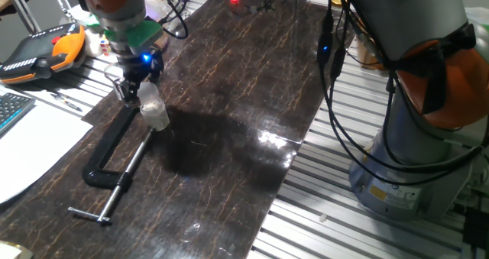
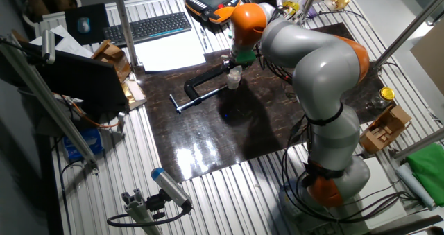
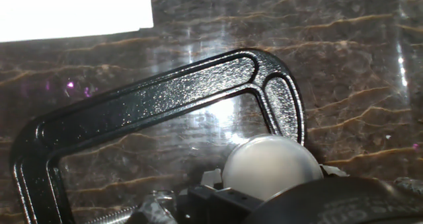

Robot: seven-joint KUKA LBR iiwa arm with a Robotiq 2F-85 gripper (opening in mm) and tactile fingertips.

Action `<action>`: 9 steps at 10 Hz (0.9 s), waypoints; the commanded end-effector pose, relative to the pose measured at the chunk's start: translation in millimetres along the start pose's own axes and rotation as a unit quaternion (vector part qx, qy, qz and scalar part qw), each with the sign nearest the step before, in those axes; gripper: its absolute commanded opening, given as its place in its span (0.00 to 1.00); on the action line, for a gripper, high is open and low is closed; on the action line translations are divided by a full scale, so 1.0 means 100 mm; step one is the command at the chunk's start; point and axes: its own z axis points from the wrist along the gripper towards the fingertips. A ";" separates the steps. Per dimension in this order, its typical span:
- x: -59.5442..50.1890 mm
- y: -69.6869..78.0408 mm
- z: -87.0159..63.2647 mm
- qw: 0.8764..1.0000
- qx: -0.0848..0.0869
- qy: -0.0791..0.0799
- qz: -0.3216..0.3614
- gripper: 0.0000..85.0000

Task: Screw the lid onto the jar

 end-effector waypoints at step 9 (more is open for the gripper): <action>-0.01 -0.04 0.18 0.999 -0.013 -0.006 -0.036 0.82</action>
